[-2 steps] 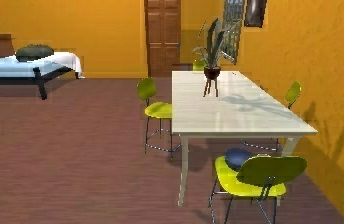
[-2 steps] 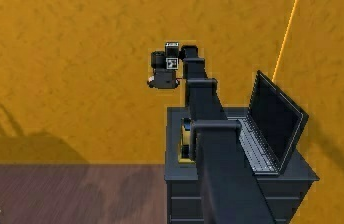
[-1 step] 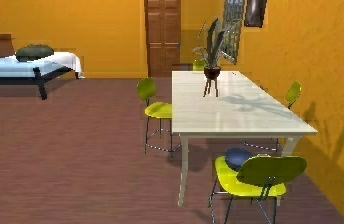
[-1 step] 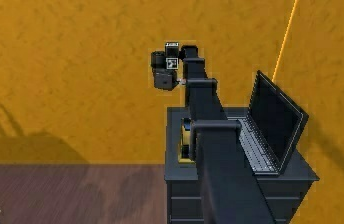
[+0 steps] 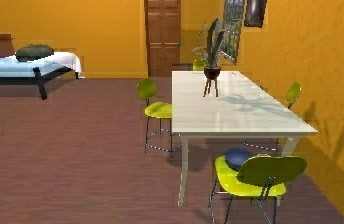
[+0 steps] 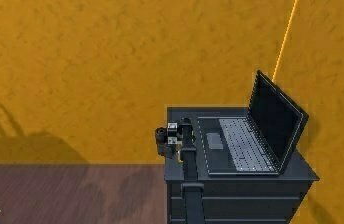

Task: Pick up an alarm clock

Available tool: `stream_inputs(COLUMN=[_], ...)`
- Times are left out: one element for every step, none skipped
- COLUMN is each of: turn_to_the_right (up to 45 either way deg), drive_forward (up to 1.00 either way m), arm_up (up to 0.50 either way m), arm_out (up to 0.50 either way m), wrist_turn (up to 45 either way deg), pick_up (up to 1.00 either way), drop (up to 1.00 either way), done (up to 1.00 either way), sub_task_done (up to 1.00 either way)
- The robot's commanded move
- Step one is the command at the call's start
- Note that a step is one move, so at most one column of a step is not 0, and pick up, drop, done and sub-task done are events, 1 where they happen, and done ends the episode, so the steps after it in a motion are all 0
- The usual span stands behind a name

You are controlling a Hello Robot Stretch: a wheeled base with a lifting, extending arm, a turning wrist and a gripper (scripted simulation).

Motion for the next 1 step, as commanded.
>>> stream_inputs(turn_to_the_right=[0.0], drive_forward=[0.00], arm_up=[0.00], arm_out=[0.00], wrist_turn=[0.0], pick_up=[1.00], drop=[0.00], done=[0.00], sub_task_done=[0.00])
